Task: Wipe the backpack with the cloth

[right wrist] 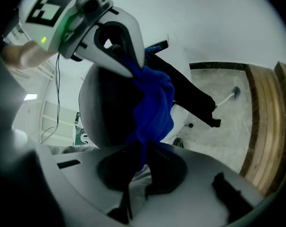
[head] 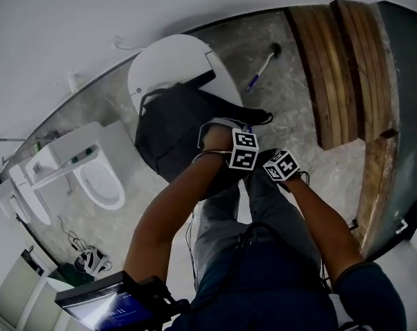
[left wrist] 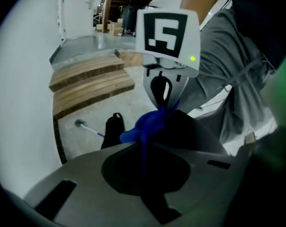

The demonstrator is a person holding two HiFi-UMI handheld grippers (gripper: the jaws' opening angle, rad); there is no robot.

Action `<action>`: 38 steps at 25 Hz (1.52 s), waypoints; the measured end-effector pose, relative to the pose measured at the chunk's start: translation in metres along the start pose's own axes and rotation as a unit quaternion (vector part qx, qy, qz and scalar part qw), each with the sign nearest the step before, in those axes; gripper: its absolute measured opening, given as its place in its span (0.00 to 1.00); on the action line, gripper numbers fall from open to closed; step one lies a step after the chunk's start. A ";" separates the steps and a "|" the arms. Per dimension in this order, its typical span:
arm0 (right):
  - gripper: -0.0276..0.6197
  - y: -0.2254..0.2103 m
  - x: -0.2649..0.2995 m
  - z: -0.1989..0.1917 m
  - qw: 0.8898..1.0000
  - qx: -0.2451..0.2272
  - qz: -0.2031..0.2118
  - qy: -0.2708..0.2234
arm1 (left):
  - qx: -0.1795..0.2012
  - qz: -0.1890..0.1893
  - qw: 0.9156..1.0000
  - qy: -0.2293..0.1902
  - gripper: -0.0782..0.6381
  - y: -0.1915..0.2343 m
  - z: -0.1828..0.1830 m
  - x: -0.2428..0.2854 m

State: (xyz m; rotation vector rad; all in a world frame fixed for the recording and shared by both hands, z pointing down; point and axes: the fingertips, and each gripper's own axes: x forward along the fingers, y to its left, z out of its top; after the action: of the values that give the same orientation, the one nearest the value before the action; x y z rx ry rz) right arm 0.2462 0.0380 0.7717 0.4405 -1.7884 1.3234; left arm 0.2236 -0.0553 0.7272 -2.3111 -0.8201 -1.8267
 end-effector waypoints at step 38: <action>0.08 0.214 0.096 -0.026 0.923 -0.340 0.043 0.177 | -0.504 0.305 0.779 -0.214 0.13 -0.234 -0.133 -0.023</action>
State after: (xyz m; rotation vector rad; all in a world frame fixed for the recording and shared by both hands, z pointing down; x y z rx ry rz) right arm 0.0523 0.1617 0.7196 -0.2511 -1.8236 0.6954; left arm -0.0027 0.0853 0.6839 -3.0189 1.1537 -1.5688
